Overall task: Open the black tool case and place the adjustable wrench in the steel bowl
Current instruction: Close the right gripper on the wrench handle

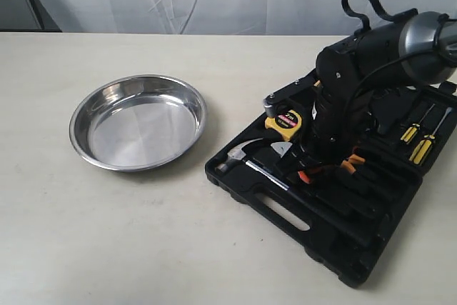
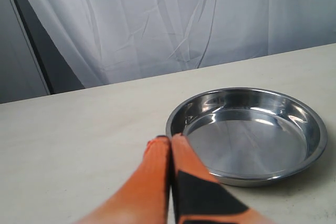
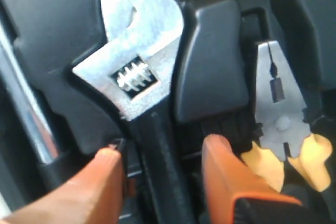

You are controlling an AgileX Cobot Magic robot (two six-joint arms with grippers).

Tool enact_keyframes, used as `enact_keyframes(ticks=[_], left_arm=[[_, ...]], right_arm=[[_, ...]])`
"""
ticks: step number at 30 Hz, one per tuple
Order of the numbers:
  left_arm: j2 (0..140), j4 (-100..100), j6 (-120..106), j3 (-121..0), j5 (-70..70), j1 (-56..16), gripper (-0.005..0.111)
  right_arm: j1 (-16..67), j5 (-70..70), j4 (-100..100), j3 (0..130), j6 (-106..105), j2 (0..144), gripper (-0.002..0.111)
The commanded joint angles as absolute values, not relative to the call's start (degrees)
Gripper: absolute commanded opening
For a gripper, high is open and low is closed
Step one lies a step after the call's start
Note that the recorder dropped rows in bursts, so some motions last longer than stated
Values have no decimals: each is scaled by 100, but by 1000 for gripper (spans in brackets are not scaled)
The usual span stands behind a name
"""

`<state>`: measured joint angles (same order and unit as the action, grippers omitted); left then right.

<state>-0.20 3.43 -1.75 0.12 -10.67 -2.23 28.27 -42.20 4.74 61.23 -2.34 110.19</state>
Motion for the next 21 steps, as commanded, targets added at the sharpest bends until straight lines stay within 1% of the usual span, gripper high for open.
enact_keyframes(ticks=[1,9,21], left_arm=[[0,381,-172,0,-1031,-244,0],[0,381,-172,0,-1031,-244,0],[0,381,-172,0,-1031,-244,0]], right_arm=[[2810,-3797,769,6031,-292,11457,41],[2810,-3962,890,6031,-1056,11457,41],[2800,-4446,812,6031,-1048,11457,41]])
